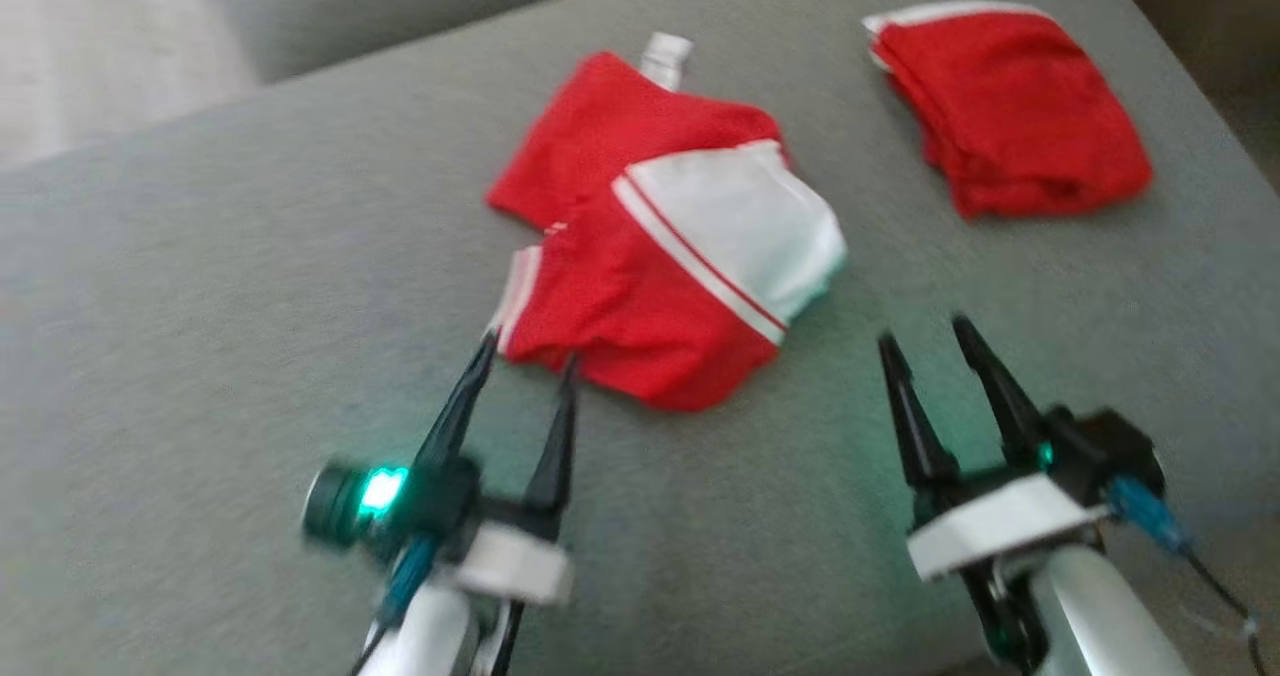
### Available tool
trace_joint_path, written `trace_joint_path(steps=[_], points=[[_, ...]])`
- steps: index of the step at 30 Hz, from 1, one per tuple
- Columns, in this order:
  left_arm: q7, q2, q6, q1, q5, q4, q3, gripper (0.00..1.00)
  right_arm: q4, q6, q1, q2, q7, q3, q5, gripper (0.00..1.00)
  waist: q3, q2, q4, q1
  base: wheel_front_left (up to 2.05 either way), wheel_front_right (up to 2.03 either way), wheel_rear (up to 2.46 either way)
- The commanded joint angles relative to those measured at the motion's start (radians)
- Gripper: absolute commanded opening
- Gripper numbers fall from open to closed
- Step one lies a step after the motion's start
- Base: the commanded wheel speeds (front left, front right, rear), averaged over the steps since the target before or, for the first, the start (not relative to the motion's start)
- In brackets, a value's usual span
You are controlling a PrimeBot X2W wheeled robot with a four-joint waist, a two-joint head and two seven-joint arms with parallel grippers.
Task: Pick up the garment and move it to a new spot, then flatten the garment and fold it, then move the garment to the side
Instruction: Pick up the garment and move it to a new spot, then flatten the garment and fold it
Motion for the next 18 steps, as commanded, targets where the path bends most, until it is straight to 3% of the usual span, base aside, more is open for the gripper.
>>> trace_joint_path(steps=[1,6,18], points=[[-0.009,0.001,0.014,0.013,-0.006,-0.048,0.046,1.00,-0.021,-0.001,0.010,-0.012,-0.005,0.011,0.006,1.00,-0.081,-0.0001,0.087,0.0001,0.00,0.00,0.00],[-0.009,-0.002,0.065,0.178,-0.010,-0.179,0.148,1.00,-0.001,-0.001,0.071,-0.014,-0.005,0.001,0.010,1.00,-0.160,-0.0001,0.189,0.0001,0.00,0.00,0.00],[-0.009,-0.003,0.066,0.341,-0.010,-0.287,0.246,1.00,-0.005,-0.001,0.170,0.001,-0.005,-0.041,0.017,1.00,-0.225,-0.0001,0.294,0.0001,0.00,0.00,0.00]])
